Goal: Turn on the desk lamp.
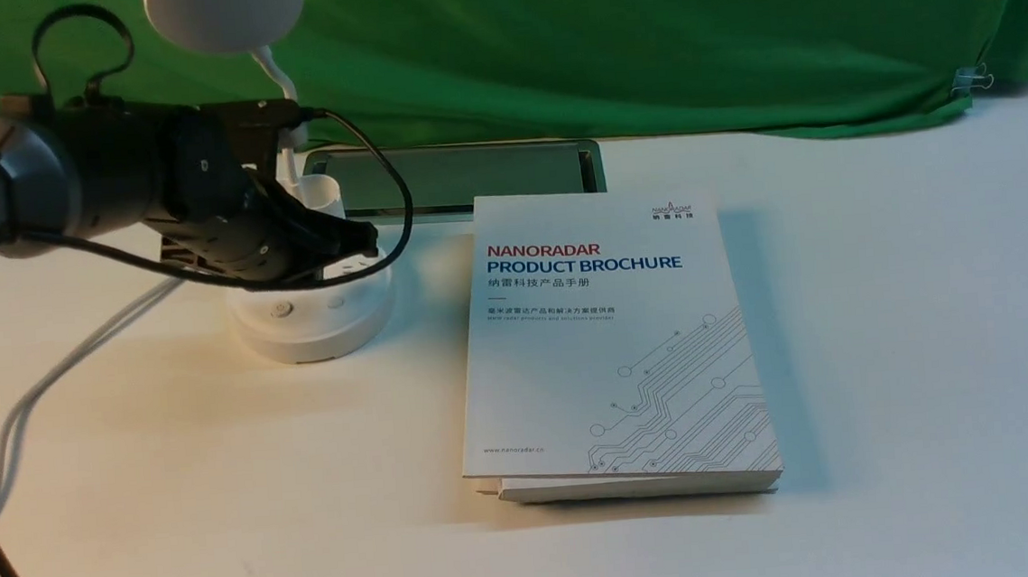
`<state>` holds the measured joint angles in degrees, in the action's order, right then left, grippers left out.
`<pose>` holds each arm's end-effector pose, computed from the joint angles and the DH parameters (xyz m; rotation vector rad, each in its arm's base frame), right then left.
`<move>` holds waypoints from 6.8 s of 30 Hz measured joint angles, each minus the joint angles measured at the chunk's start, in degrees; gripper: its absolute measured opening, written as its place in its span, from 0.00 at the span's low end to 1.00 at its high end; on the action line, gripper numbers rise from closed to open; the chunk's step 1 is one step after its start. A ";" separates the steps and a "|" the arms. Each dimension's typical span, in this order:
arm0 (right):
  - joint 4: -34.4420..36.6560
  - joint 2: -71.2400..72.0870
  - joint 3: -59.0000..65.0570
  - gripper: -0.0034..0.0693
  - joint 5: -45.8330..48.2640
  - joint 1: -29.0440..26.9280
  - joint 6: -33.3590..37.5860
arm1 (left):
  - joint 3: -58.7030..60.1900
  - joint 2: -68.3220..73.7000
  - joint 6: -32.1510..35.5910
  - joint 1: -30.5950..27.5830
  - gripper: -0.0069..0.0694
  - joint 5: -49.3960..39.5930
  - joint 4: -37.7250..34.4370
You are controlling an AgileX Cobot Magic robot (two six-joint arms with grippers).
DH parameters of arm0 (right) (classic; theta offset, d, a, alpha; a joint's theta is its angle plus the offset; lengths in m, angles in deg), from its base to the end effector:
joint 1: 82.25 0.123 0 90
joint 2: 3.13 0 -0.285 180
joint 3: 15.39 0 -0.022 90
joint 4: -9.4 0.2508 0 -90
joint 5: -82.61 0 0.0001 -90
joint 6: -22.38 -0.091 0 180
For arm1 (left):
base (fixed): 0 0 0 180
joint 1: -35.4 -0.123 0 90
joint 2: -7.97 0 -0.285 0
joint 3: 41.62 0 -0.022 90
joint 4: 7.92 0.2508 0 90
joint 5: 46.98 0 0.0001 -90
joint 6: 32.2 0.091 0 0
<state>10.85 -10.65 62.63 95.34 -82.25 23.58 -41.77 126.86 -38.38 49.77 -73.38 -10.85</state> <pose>0.0558 0.0005 0.1886 -0.0009 1.7151 0.0076 0.4065 -0.1063 0.1965 0.1325 2.5396 -0.1888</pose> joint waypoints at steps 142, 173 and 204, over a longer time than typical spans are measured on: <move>0.05 0.00 0.00 0.38 -0.04 0.00 -0.05 | 61.71 -95.76 15.58 5.90 0.12 26.41 0.60; 0.05 0.00 -0.07 0.38 -0.04 0.00 -0.05 | 77.65 -111.23 7.60 -13.08 0.12 12.83 0.16; 0.05 0.00 -0.07 0.38 -0.04 0.00 -0.05 | 77.65 -111.23 7.59 -8.75 0.12 12.53 -1.83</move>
<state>10.90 -10.65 62.57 95.30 -82.25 23.53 35.87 15.63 -30.80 41.02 -60.85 -12.68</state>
